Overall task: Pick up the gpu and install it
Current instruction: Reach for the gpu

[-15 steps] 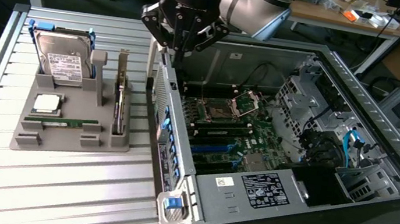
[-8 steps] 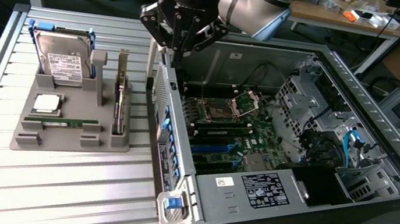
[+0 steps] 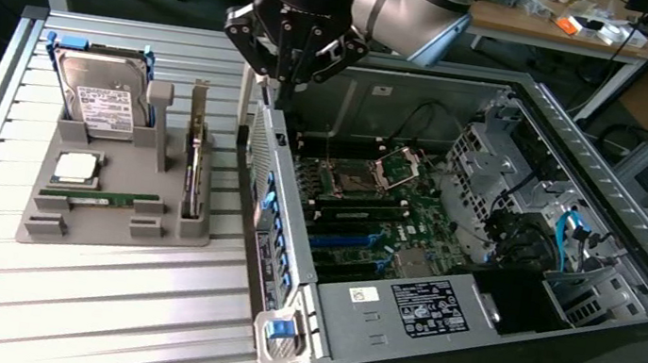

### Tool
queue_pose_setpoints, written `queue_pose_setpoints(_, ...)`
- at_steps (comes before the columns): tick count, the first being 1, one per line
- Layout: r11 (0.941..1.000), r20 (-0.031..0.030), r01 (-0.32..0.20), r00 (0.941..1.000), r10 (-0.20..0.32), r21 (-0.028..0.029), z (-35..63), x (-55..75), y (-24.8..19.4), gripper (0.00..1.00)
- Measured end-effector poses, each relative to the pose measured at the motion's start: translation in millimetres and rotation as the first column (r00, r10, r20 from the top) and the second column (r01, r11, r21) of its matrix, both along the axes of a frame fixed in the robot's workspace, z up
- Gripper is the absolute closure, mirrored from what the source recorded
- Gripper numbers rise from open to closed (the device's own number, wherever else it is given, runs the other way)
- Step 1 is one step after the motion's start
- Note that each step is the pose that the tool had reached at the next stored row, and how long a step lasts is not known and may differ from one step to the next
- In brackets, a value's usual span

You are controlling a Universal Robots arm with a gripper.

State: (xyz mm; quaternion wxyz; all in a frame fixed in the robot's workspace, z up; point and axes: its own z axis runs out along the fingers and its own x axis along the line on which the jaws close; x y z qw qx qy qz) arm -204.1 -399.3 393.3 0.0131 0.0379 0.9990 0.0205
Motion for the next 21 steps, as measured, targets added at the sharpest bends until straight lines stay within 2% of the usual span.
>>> queue_pose_setpoints(21,1.0,0.0,0.0,1.0,0.0,0.0,0.0,-7.7,-0.1,0.89)
